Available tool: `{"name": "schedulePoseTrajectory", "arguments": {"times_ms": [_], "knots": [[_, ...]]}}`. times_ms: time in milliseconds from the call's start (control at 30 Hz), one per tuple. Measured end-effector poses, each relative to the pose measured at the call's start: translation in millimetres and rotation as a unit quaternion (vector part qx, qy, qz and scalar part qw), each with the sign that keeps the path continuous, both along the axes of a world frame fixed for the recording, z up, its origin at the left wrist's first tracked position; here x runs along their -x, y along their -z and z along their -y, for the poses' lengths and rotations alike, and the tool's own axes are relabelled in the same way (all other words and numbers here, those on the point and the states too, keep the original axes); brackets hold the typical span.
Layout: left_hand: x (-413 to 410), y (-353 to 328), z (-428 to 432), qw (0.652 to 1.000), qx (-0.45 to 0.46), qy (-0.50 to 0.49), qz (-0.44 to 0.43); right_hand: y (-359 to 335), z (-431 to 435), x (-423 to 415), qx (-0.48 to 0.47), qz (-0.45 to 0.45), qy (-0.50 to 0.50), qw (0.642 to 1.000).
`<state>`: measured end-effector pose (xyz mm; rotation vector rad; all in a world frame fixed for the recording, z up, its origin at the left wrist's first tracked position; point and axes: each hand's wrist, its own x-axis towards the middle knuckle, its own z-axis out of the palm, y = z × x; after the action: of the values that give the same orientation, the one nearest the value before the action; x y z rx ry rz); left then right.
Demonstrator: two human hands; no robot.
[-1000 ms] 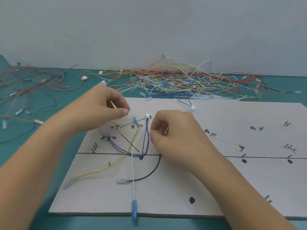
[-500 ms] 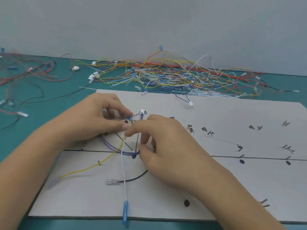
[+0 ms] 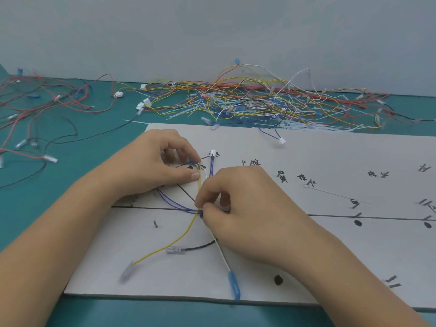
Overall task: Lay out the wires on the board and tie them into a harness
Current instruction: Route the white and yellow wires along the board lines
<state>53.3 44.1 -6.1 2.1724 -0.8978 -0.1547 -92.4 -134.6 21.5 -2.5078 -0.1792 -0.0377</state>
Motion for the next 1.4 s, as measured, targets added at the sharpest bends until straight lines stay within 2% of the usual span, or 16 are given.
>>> {"name": "schedulePoseTrajectory", "arguments": {"times_ms": [633,967,1167,1400], "knots": [[4.6,-2.7,3.0,1.000,-0.020,-0.002,-0.008,-2.6,-0.1,4.3,-0.098,0.015,0.056,0.994],[7.7,-4.3,3.1,0.999,-0.029,-0.017,-0.002,-9.2,0.8,8.6,0.009,-0.040,0.061,0.997],[15.6,-12.5,3.3,0.997,-0.058,-0.030,0.030,-9.5,-4.4,11.4,0.057,-0.057,0.051,0.995],[25.0,-20.2,4.4,0.997,-0.070,-0.042,0.002,-10.6,-5.2,13.6,0.088,-0.070,0.038,0.993]]}}
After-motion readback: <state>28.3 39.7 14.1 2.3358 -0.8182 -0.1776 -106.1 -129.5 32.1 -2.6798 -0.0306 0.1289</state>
